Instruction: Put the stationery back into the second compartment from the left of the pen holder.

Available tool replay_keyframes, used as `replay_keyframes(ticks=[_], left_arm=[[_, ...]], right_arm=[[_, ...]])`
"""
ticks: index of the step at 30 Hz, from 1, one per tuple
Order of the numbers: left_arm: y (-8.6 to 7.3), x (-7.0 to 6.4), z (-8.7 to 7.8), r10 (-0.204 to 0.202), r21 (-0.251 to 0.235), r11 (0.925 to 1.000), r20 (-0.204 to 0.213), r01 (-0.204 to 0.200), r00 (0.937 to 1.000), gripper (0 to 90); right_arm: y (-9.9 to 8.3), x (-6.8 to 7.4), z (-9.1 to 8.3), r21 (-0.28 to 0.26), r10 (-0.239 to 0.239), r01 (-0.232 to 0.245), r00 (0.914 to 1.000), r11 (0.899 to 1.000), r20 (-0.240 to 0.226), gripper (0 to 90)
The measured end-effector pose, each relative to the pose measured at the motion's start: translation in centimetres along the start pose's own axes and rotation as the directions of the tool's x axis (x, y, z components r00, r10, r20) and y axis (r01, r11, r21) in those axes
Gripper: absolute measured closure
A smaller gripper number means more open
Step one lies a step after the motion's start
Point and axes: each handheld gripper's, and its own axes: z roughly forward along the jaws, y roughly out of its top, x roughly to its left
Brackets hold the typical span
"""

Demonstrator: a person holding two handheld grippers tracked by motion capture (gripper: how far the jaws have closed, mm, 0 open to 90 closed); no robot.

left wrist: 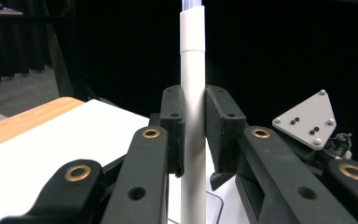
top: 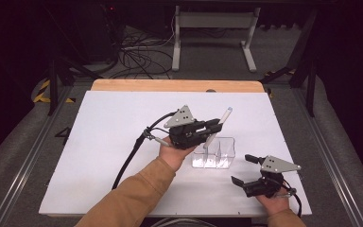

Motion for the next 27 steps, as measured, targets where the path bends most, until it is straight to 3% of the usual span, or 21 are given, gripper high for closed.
replay_keyframes(ticks=[13,27], left_arm=[[-1.1,-0.4,2.1,0.016,0.012,0.9998,0.012,-0.016,0.9998,78.6],[-1.8,0.2,2.1,0.009,0.054,0.9985,0.003,-0.009,1.0,78.3]], right_arm=[[0.0,0.0,0.0,0.001,-0.003,0.003,1.0,1.0,-0.003,3.2],[0.0,0.0,0.0,0.001,-0.002,0.002,1.0,1.0,-0.003,3.2]])
